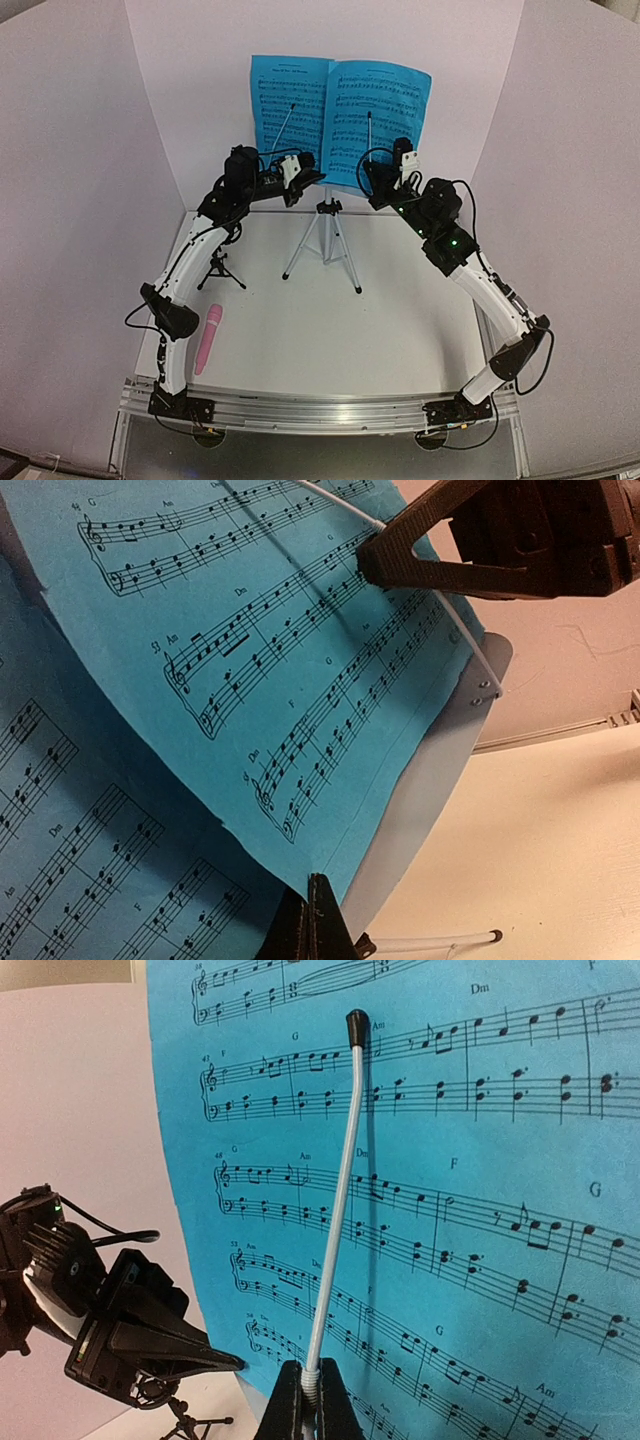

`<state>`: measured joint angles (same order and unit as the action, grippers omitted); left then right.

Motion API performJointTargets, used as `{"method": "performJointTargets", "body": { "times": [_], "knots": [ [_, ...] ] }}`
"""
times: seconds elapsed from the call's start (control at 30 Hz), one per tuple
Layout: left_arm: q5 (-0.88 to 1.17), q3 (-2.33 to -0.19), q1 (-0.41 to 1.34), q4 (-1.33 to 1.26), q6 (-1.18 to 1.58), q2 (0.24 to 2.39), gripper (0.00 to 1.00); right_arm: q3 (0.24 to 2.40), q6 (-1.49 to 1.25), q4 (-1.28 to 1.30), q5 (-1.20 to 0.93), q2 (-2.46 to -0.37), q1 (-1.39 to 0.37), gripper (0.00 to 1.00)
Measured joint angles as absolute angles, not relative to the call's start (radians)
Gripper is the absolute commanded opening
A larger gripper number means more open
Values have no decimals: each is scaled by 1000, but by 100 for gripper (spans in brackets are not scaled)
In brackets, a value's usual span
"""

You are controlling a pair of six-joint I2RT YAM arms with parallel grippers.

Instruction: Set up the instrument practice props

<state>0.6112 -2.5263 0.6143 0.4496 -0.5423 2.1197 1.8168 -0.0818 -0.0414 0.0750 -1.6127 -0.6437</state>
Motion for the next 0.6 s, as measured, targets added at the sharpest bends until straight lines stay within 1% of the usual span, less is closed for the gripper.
{"method": "performJointTargets", "body": {
  "times": [0.6],
  "knots": [
    [626, -2526, 615, 461, -528, 2120, 0, 1817, -81, -41, 75, -1613, -644, 0]
  ]
}}
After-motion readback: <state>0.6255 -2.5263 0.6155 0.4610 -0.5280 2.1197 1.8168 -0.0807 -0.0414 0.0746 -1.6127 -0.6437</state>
